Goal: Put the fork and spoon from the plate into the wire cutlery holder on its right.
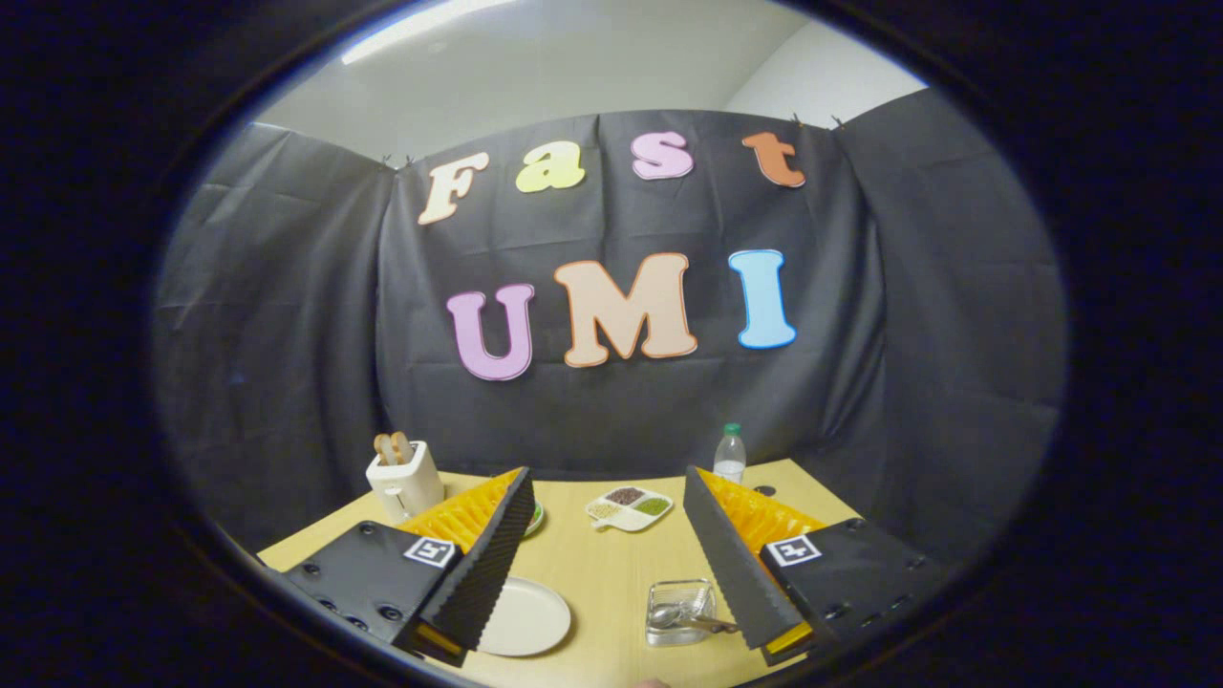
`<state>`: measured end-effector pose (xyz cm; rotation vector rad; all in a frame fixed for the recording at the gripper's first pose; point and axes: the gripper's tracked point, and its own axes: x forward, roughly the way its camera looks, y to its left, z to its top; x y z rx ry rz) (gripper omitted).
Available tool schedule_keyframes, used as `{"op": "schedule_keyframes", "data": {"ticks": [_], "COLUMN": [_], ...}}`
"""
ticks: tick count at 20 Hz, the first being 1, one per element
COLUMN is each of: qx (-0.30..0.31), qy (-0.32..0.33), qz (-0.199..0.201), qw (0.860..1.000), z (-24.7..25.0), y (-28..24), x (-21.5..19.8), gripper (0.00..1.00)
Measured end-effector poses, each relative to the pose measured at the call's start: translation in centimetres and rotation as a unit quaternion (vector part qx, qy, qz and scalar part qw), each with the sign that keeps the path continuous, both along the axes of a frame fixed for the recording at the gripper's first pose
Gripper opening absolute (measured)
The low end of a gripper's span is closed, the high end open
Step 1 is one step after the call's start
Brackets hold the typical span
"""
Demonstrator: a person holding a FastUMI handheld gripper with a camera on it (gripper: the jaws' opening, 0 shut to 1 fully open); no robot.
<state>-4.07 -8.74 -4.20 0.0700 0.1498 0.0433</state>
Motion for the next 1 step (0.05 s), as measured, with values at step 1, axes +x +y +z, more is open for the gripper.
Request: {"op": "schedule_keyframes", "data": {"ticks": [1], "qx": [0.001], "qy": [-0.004], "qz": [-0.003], "qw": [1.000], "z": [0.12], "y": [-0.10], "x": [0.12], "gripper": [1.00]}}
